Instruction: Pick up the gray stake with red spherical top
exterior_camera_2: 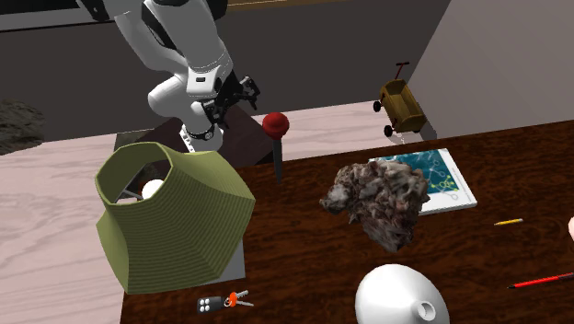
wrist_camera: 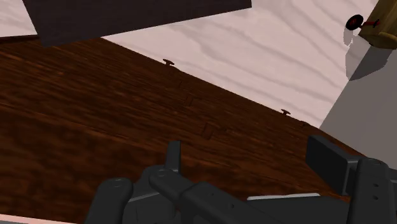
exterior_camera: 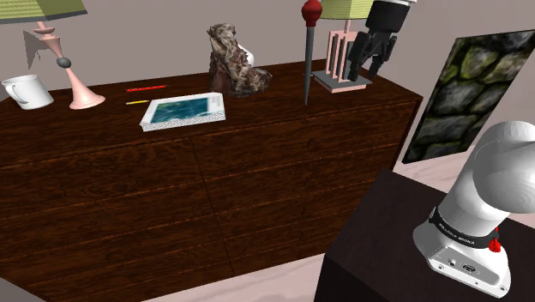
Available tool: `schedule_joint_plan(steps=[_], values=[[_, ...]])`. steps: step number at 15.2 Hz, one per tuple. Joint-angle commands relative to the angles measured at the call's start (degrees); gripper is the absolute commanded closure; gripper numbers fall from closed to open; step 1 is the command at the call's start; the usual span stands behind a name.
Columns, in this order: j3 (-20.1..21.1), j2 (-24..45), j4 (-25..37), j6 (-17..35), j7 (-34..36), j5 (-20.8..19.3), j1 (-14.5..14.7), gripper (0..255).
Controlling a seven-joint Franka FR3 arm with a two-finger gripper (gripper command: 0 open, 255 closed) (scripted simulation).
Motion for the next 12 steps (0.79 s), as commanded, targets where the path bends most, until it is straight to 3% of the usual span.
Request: schedule_joint_plan(steps=[1, 12], values=[[0.0, 0.0, 0.0, 0.0, 0.0, 0.0, 0.0, 0], [-4.08, 19.54, 28.21, -5.64, -5.09, 1.84, 2.37, 0]])
